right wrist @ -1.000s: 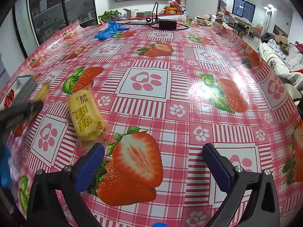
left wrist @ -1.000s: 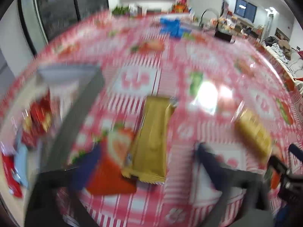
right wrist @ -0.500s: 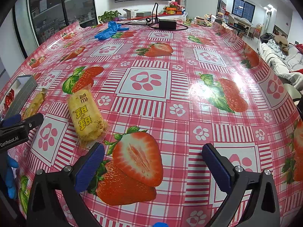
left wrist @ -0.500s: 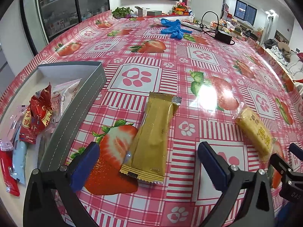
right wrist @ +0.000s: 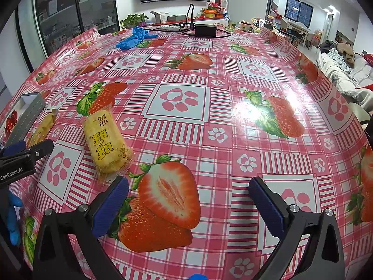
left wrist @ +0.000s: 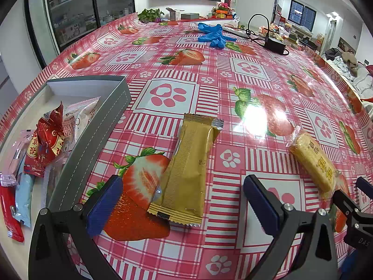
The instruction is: Organize snacks
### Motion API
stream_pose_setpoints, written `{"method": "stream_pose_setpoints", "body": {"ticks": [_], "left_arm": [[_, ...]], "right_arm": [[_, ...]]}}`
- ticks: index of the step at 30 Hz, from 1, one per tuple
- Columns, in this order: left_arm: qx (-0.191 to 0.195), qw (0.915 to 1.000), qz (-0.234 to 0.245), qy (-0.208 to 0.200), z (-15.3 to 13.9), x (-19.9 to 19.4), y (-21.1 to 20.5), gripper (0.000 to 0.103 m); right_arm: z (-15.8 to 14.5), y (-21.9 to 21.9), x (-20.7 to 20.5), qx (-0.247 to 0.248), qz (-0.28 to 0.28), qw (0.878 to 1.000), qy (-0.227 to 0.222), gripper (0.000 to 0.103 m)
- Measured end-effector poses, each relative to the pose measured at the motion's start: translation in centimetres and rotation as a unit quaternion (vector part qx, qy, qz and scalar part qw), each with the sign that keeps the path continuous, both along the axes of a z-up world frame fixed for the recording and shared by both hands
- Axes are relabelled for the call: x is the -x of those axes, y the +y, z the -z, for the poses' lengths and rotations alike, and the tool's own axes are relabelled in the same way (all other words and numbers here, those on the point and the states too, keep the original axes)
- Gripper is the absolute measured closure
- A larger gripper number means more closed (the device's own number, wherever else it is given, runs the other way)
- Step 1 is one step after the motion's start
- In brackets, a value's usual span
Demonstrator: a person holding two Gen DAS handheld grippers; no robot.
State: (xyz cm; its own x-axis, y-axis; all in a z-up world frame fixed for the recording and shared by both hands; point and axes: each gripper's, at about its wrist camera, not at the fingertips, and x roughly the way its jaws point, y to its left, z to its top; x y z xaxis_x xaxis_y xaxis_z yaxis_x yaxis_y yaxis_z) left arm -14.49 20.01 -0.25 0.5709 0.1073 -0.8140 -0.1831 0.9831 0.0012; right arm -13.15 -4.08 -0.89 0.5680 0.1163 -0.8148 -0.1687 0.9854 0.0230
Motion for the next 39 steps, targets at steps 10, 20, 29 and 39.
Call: {"method": "stream_pose_setpoints", "body": {"ticks": [10,20,29,39], "left_arm": [[0.000,1.0000,0.000,0.000,0.03,-0.03,0.02,0.000],[0.000,1.0000,0.000,0.000,0.06,-0.07,0.05,0.001],[0.001,1.0000,0.000,0.000,0.13,-0.12,0.07,0.000],[0.001,1.0000,0.000,0.000,0.00,-0.05,0.04,0.000]], "right_arm": [[0.01,0.05,-0.06,0.000,0.000,1.000,0.000,0.000],[-0.10,0.50,0.46,0.001,-0.022,1.000,-0.001,0.000],[-0.09,0.50,0.50,0.001,-0.022,1.000,-0.001,0.000],[-0.09,0.49,0.53,0.001,-0.022,1.000,-0.001,0.000]]}}
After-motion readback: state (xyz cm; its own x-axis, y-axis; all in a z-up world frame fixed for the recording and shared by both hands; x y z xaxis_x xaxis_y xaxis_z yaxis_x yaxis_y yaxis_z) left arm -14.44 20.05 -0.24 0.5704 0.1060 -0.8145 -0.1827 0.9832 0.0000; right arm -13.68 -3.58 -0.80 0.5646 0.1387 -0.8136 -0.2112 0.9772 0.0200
